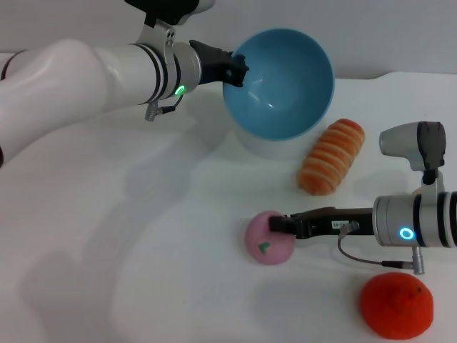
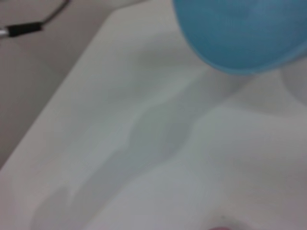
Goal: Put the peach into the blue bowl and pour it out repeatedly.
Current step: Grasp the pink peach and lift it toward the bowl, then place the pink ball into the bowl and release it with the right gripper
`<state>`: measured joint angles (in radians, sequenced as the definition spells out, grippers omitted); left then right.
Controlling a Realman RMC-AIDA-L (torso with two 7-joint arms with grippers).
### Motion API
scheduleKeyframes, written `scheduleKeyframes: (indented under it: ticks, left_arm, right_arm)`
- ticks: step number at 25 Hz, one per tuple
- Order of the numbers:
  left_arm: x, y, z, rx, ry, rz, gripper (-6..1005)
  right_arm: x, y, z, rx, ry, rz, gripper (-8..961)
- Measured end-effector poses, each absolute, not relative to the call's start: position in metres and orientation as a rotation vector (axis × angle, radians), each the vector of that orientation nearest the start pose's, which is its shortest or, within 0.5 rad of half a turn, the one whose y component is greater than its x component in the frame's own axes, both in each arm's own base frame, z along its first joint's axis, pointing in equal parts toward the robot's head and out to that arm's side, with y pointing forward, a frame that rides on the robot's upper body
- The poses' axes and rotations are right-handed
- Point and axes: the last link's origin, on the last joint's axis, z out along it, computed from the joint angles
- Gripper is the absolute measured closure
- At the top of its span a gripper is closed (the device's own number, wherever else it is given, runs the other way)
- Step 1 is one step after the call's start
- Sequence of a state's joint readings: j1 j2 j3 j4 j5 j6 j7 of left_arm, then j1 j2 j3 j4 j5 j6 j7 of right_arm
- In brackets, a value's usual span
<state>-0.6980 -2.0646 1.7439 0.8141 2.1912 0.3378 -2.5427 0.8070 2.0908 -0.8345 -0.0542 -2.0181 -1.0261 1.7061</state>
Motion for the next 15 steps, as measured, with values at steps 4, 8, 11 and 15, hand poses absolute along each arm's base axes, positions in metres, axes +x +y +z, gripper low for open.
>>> scheduleKeyframes:
  ticks: [4, 8, 11, 15]
  left_arm:
    - [-0.178, 0.435, -0.073, -2.251, -0.759, -0.175, 999]
    - [-0.184, 0.433, -0.071, -2.306, -0.798, -0.084, 1000]
    - [-0.188, 0.432, -0.069, -2.33, -0.814, 0.016, 1000]
    - [-0.186, 0.426, -0.071, -2.347, -0.883, 0.14, 1000]
  right_arm:
    - [0.247, 0.334, -0.116, -2.676, 1.354, 0.462, 900]
    - [0.236, 0.342, -0.089, -2.767, 1.214, 0.575, 910]
    - [0.225, 0.348, -0.061, -2.829, 1.067, 0.649, 910]
    - [0.198, 0.361, -0.023, -2.877, 0.892, 0.688, 910]
